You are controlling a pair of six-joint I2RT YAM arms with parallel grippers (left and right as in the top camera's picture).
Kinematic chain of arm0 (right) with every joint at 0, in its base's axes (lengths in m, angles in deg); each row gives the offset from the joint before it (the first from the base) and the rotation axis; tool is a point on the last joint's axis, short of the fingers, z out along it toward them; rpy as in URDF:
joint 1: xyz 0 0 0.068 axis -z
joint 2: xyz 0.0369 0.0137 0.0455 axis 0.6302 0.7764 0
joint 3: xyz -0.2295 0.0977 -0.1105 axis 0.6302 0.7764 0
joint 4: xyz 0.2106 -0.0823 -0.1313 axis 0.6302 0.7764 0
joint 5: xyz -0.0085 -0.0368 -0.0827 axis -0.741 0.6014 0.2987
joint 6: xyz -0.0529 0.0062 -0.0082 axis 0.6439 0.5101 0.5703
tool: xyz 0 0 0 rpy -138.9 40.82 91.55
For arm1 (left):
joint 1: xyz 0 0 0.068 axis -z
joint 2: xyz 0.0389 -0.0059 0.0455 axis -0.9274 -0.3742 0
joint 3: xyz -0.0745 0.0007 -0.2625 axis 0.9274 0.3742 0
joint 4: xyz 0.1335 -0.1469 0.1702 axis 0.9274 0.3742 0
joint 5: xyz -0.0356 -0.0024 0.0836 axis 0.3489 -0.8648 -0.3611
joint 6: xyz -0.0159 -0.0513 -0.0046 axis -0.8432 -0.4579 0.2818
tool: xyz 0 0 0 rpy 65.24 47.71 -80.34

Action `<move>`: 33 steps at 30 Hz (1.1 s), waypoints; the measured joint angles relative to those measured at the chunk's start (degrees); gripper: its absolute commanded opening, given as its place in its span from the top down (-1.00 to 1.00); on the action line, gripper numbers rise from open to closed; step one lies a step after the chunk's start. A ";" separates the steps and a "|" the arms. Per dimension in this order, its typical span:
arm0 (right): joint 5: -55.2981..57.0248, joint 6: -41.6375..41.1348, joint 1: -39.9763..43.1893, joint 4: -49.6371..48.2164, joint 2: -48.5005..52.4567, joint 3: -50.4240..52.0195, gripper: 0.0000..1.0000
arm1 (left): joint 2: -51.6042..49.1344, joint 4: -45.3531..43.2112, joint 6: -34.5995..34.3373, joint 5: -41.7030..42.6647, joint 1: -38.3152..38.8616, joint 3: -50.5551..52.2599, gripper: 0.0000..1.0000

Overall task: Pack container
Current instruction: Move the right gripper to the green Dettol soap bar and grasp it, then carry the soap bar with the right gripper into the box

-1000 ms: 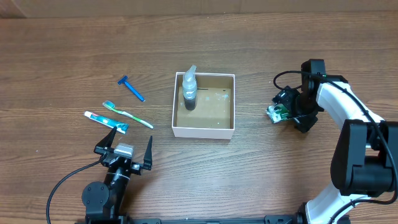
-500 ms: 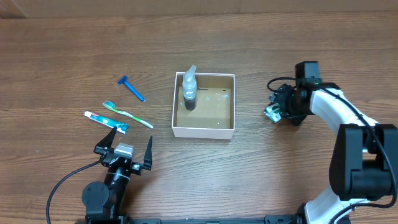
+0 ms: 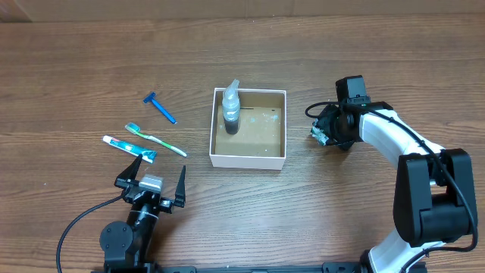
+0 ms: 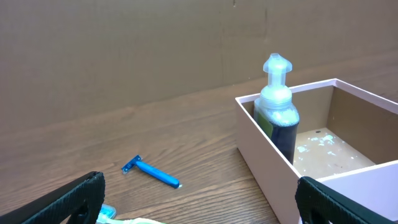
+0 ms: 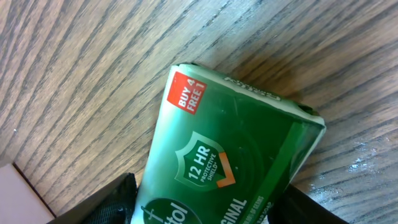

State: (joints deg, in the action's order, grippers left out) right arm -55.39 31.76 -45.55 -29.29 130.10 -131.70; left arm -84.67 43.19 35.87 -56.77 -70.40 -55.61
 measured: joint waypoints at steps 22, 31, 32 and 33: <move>4.04 29.11 0.02 -4.33 0.42 1.16 -0.66 | 0.00 0.00 0.00 0.00 0.00 0.00 -1.00; 5.53 29.94 0.00 -5.51 0.70 1.27 -0.37 | 0.00 0.00 0.00 0.00 0.00 0.00 -1.00; 5.77 29.33 0.02 -5.40 0.72 1.27 -0.33 | 0.00 0.02 0.00 0.00 0.00 0.00 -1.00; 6.14 28.37 0.00 -5.33 0.72 1.27 -0.30 | 0.00 0.00 0.00 0.00 0.00 0.00 -1.00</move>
State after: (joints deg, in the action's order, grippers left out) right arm -49.25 60.13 -45.55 -34.62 130.82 -130.43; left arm -84.67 43.19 35.87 -56.77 -70.40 -55.61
